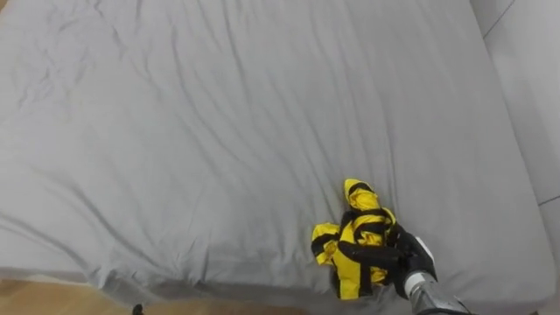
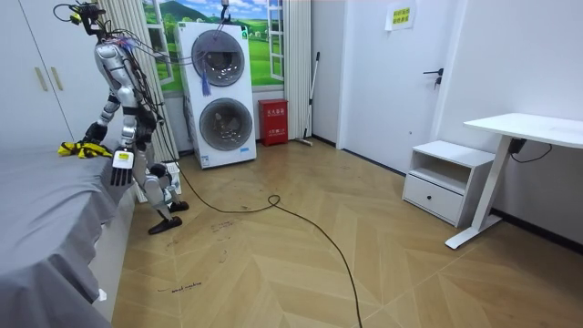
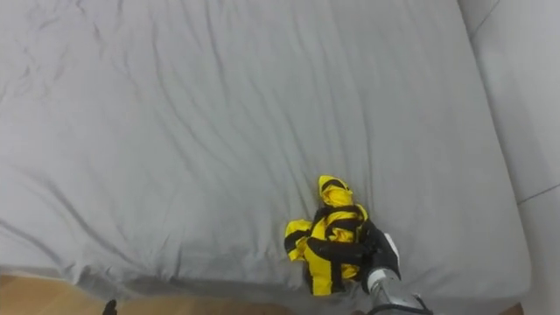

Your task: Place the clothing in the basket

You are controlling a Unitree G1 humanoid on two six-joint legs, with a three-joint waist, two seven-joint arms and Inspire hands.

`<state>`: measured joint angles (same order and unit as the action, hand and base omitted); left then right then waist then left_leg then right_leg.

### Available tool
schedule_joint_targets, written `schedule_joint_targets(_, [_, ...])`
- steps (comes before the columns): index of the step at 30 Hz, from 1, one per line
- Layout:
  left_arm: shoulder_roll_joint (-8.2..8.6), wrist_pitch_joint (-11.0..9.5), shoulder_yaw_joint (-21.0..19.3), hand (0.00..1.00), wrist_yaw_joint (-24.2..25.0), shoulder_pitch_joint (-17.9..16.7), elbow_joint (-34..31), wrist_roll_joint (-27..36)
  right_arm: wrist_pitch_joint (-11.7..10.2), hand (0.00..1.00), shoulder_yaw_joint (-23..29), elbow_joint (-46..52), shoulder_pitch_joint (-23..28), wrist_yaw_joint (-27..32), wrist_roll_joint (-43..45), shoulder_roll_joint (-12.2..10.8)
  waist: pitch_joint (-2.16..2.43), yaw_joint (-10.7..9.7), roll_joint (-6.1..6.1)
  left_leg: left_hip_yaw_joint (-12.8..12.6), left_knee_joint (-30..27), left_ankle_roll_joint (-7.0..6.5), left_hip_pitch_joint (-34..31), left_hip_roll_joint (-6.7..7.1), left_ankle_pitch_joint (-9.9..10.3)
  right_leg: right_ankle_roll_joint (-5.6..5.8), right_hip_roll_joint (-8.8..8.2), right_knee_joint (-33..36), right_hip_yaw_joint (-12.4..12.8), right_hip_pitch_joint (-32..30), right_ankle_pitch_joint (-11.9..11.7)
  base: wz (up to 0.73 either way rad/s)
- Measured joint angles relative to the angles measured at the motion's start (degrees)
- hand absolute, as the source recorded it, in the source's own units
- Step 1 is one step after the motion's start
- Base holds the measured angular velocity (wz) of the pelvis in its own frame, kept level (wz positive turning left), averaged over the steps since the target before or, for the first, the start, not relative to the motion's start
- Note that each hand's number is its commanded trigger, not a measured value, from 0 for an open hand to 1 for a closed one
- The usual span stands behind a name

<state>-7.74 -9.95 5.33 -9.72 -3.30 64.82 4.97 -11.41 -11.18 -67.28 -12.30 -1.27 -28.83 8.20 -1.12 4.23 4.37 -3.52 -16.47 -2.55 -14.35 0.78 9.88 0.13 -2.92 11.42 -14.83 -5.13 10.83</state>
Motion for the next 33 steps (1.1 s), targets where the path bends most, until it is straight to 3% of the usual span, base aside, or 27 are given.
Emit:
schedule_joint_targets(8, [-0.26, 0.91, -0.03, 0.00, 0.00, 0.17, 0.42, -0.04, -0.40, 1.00, 0.08, -3.29, -0.32, 2.54, 0.26, 1.49, 0.04, 0.73, -0.30, 1.28, 0.92, -0.09, 0.00, 0.71, -0.52, 0.15, 0.03, -0.98, -1.21, 0.29, -0.63, 0.08])
schedule_joint_targets(14, [-0.47, 1.31, 0.02, 0.00, 0.00, 0.25, 0.37, -0.06, 1.49, 1.00, 0.06, -6.71, -0.08, 2.55, 0.26, 1.86, -0.09, 0.76, -0.78, 1.50, 1.22, -0.03, -0.01, 0.83, -1.01, 0.15, 0.01, -1.07, -1.21, 0.26, -0.63, 0.02])
schedule_joint_targets(18, [-0.52, 1.33, 0.02, 0.00, 0.01, 0.20, 0.49, -0.04, 2.79, 1.00, 0.13, -8.84, -0.02, 2.32, 0.33, 1.81, 0.07, 0.71, -1.51, 1.47, 1.35, -0.07, -0.15, 0.90, -1.11, 0.15, -0.04, -1.03, -1.19, 0.37, -0.63, 0.00])
schedule_joint_targets(25, [-0.68, 1.24, -0.12, 0.00, 0.00, 0.30, 1.35, -0.04, 2.93, 1.00, 1.19, -9.58, 0.48, 1.97, 0.34, 1.53, -0.04, 0.59, -1.07, 1.36, 1.75, -0.13, 0.26, 0.98, -1.26, 0.15, -0.18, -1.03, -1.24, 0.57, -0.63, 0.00])
schedule_joint_targets(26, [-0.72, 1.23, -0.73, 0.00, 0.00, 0.23, 1.40, -0.06, 3.39, 1.00, 1.30, -9.55, 0.51, 1.88, -0.07, 1.52, -0.25, 0.54, -0.72, 1.42, 1.75, -0.13, 0.54, 1.02, -1.26, 0.15, -0.18, -1.24, -1.28, 0.97, -0.63, 0.05])
schedule_joint_targets(28, [-0.91, 1.23, -0.99, 0.00, 0.00, 0.22, 1.67, -0.08, 4.06, 1.00, 1.31, -9.03, 0.55, 1.80, -0.68, 1.51, -0.18, 0.57, -0.26, 1.74, 1.71, -0.13, 0.84, 1.22, -1.26, 0.15, -0.20, -1.99, -1.82, 1.89, -0.63, 0.12])
schedule_joint_targets(33, [-0.87, 1.13, -2.31, 0.00, -0.01, -0.95, 1.37, -0.28, 6.12, 1.00, 6.19, -4.91, 3.46, 1.25, -6.80, 1.69, -0.10, 0.39, -0.43, 2.13, 1.17, -0.19, 1.57, 1.42, -1.22, 0.15, -0.34, -1.93, -2.42, 3.10, -0.63, 0.08])
